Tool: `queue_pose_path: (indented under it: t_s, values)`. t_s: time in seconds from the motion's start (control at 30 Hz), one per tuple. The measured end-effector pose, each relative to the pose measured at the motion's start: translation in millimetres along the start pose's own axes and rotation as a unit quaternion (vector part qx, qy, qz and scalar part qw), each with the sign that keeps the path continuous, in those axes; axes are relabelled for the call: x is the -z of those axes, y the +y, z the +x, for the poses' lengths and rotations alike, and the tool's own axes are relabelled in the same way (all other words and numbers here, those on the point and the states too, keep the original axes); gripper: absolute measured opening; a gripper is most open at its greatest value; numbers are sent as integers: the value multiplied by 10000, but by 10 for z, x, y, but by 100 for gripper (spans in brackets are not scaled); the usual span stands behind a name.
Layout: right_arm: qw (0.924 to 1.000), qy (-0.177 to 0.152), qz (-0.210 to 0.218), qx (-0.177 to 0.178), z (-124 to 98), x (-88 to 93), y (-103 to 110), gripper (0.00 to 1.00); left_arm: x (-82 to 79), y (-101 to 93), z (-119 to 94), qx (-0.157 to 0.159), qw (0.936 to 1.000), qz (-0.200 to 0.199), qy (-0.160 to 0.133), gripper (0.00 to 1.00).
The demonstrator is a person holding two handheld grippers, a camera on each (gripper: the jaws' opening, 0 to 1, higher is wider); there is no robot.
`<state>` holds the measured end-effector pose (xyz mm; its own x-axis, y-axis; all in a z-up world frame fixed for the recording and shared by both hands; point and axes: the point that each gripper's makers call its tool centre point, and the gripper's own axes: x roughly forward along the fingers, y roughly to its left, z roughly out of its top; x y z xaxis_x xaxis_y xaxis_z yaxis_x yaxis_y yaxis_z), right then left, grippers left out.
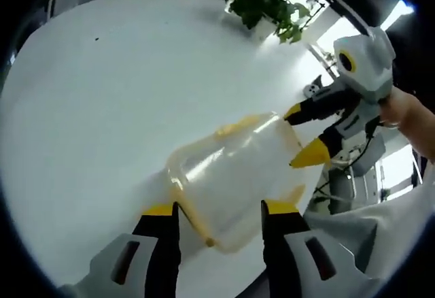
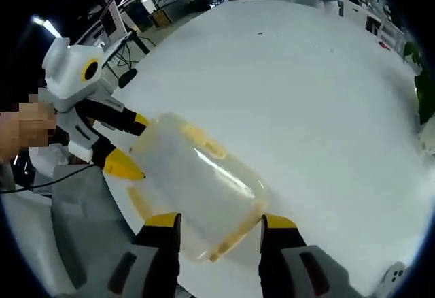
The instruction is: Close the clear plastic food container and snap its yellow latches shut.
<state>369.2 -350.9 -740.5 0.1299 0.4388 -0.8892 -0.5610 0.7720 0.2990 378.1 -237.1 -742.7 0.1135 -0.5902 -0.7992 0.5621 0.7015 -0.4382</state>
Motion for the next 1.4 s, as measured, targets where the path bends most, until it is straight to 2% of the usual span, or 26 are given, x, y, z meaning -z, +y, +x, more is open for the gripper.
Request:
queue_pose_path:
  t_s: [0.17, 0.3, 0.4, 0.5, 0.53, 0.6, 0.7, 0.73, 0.8, 0.83, 0.87, 0.97, 1.0, 1.07, 1.2, 1.23, 1.4]
  values:
    - [9996, 63, -266, 7, -31, 20, 8, 41, -22, -9, -48, 39, 10000, -3, -27, 49]
    - [9982, 25, -582, 157, -90, -13, -15, 40, -34, 32, -81, -8, 10000, 86, -36, 50]
    - [9929, 97, -1154, 262, -138, -27, -12, 39, -45, 69, -118, -99, 9997, 194, -95, 52]
    - [9847, 18, -1691, 421, -183, -93, -11, 38, -63, 62, -155, -120, 9991, 368, -143, 52]
    - [9821, -34, -1840, 401, -192, -114, 5, 37, -88, 53, -171, -149, 9979, 597, -193, 51]
    - [9812, 7, -1893, 380, -215, -99, 26, 34, -116, 21, -189, -124, 9954, 921, -238, 48]
    - [9794, -6, -1996, 320, -216, -109, 32, 33, -179, -56, -225, 9, 9948, 948, -374, 46]
    - [9786, -28, -2035, 318, -222, -120, 34, 33, -189, -51, -238, -49, 9943, 990, -383, 47]
    - [9770, -75, -2109, 293, -233, -134, 52, 33, -275, -88, -266, -4, 9890, 1355, -585, 42]
    - [9738, -159, -2251, 271, -241, -167, 68, 33, -292, -91, -284, -29, 9876, 1445, -616, 40]
    - [9707, -230, -2379, 262, -245, -194, 81, 34, -307, -62, -307, -145, 9865, 1508, -625, 39]
    - [9638, -245, -2648, 186, -261, -199, 137, 31, -355, -117, -334, -21, 9846, 1576, -755, 38]
    - [9613, -289, -2735, 146, -263, -211, 159, 30, -400, -113, -344, -49, 9799, 1806, -842, 35]
    - [9614, -285, -2734, 161, -267, -216, 158, 27, -414, -152, -358, 8, 9783, 1882, -872, 34]
    - [9564, -466, -2882, 116, -273, -293, 186, 22, -459, -242, -370, 115, 9702, 2203, -1006, 27]
    - [9541, -521, -2947, 115, -276, -317, 189, 21, -489, -255, -376, 70, 9621, 2506, -1076, 24]
    - [9512, -635, -3020, 15, -286, -367, 236, 18, -474, -311, -353, 138, 9572, 2686, -1072, 17]
